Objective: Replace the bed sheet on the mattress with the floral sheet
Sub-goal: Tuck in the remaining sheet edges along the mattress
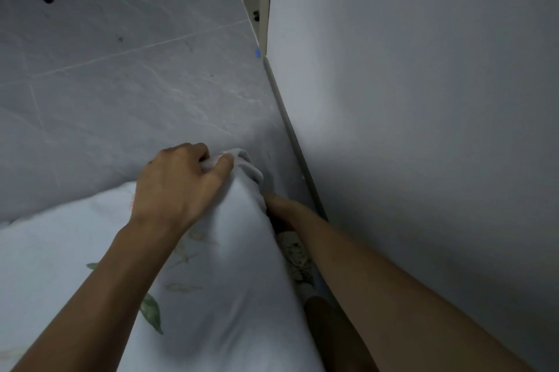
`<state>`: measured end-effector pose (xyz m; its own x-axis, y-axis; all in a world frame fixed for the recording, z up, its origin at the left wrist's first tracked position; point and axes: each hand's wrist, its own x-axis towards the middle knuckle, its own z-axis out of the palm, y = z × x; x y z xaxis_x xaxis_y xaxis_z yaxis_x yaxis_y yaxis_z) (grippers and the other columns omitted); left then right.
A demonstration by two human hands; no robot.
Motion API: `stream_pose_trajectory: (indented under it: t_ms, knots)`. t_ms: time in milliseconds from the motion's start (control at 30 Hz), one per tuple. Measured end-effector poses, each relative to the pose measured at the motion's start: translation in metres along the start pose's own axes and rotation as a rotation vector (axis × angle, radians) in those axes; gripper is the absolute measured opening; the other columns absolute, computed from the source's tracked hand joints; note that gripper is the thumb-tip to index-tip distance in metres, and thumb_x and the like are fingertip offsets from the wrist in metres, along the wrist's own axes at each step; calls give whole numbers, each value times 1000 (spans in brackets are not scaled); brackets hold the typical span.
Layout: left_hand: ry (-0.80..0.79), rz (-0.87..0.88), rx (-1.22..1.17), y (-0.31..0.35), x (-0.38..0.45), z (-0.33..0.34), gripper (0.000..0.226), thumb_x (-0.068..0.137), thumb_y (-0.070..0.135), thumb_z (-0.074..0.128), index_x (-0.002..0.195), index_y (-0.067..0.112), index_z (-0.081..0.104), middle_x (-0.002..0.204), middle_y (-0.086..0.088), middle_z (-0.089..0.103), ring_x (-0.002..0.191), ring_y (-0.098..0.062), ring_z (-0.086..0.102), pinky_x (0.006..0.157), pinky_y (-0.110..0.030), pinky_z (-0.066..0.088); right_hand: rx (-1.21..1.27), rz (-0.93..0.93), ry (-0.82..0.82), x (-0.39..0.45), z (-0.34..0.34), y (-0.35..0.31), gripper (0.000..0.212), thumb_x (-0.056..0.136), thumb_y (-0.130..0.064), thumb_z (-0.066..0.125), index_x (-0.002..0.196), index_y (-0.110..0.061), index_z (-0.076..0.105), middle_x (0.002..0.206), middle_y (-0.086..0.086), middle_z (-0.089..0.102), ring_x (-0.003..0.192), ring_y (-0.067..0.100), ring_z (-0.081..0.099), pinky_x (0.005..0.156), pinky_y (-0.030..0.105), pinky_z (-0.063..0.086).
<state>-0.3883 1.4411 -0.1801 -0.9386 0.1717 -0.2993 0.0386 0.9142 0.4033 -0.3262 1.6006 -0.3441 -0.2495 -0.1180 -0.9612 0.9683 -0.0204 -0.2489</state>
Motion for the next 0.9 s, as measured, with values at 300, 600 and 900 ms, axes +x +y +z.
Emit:
stream_pose_trajectory:
  t_ms: [300,600,900]
  knots:
    - [-30,33,58,-14,13,23,50,100,54,47,70,14,49,72,-4,58,68,-24,54,63,-35,36,-241,-378,316,28,-17,-12,9,81,-19,65,76,-22,72,86,12,74,87,31,70,80,50,59]
    - [-94,114,-18,-91,7,-7,56,94,62,43,125,21,63,117,-3,57,106,-26,56,83,-42,50,-242,-680,147,-36,16,-103,26,89,-36,66,98,-14,77,103,4,76,101,21,68,92,35,49]
    - [141,-191,207,-202,-33,-9,42,92,53,37,65,24,49,66,1,53,67,-30,53,67,-38,29,-1266,-769,276,-50,82,-109,50,97,-53,35,90,-19,71,91,4,71,87,29,66,78,39,53]
